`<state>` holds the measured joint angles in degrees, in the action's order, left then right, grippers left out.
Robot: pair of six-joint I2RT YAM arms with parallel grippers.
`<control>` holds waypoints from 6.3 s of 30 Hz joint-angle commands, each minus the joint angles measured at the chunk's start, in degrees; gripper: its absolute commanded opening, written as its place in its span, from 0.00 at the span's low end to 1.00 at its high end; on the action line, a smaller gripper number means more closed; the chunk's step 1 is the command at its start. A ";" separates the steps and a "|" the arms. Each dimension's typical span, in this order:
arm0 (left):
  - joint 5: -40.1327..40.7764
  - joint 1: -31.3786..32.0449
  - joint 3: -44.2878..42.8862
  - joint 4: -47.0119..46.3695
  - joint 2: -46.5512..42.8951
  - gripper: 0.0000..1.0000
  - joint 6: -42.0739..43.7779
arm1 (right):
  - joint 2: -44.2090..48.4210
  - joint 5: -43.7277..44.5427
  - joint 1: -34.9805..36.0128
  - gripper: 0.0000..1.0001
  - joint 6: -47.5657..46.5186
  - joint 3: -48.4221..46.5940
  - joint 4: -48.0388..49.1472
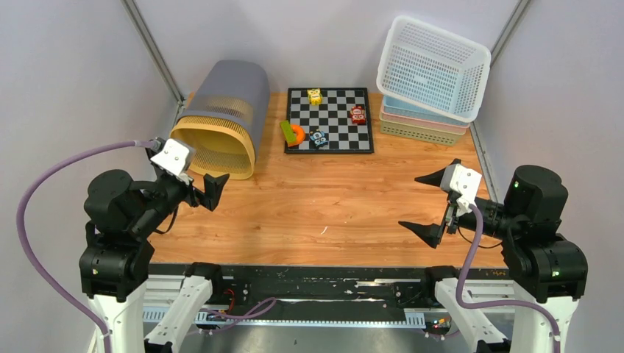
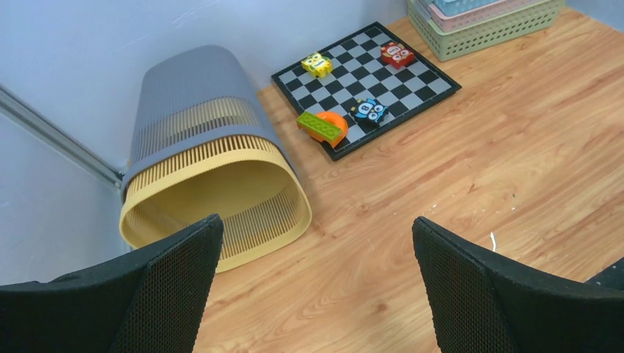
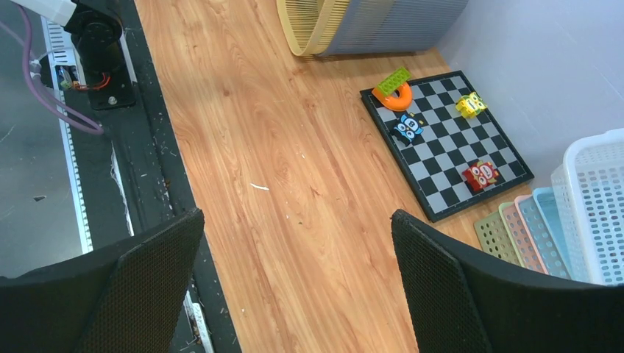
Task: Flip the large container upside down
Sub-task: Pick up the container from the container.
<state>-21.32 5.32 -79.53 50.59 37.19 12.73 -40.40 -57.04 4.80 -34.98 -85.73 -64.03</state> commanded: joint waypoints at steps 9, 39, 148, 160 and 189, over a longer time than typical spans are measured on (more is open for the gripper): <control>-0.36 -0.49 0.43 -1.48 0.56 1.00 -0.55 | -0.72 -1.80 -0.03 1.00 -3.67 -4.85 -1.54; -9.14 -0.48 27.54 -11.87 1.58 1.00 14.74 | -16.35 44.22 0.00 0.90 9.03 12.08 47.77; -11.57 -0.42 31.98 -12.33 0.28 1.00 15.48 | -65.05 59.08 11.62 0.14 -18.77 -10.93 52.05; -11.57 -0.49 31.89 -12.18 0.35 1.00 15.56 | -57.88 61.14 12.94 0.03 -24.77 -6.51 58.05; -11.80 -0.49 31.77 -11.98 0.02 1.00 15.59 | -41.56 62.46 15.68 0.02 -27.77 -3.56 63.13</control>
<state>-31.94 5.30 -48.10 39.09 37.50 27.92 -84.29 3.27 19.25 -61.69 -89.12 -4.36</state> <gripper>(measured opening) 0.999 0.094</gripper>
